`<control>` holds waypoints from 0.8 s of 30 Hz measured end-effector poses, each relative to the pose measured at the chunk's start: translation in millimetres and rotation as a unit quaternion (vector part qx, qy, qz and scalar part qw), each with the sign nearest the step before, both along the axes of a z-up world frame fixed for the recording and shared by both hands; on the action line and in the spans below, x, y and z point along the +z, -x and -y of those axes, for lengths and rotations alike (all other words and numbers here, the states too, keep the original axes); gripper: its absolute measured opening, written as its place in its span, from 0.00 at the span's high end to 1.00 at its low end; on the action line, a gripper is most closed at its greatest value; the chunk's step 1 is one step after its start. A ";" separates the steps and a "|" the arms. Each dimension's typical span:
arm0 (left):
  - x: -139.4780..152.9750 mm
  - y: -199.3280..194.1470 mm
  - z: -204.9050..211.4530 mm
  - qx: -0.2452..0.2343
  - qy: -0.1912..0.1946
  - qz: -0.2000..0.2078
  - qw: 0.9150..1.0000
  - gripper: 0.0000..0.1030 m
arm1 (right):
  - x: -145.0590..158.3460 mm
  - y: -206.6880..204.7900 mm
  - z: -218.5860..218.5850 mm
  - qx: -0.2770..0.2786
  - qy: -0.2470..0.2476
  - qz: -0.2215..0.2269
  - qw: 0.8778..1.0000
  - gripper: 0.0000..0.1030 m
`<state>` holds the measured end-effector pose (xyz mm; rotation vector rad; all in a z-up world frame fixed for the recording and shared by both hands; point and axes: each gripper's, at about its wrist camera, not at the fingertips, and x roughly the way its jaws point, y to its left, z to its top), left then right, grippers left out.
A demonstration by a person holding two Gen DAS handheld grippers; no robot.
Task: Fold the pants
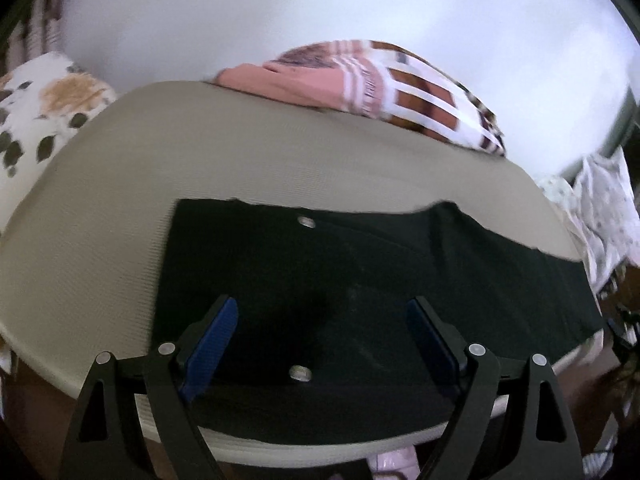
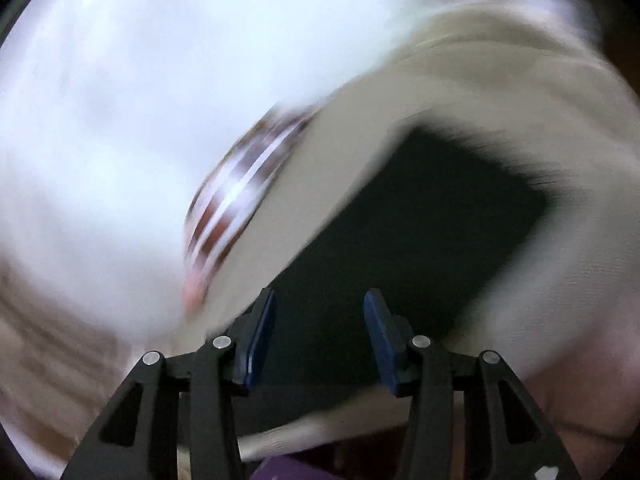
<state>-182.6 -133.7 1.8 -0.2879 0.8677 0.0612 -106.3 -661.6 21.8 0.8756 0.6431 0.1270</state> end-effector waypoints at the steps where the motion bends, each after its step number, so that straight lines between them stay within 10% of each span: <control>1: -1.3 -1.9 5.8 -0.006 0.002 -0.008 1.000 0.16 | -3.3 12.6 23.2 -0.035 -0.009 -0.002 0.999 0.57; 6: -1.0 -8.5 19.8 -0.007 0.033 -0.025 0.999 0.16 | -24.3 51.0 92.0 -0.112 -0.089 0.029 0.989 0.57; 24: 6.7 -11.3 57.1 -0.030 0.028 -0.036 0.998 0.16 | -72.8 7.1 80.9 -0.051 -0.156 0.034 0.986 0.56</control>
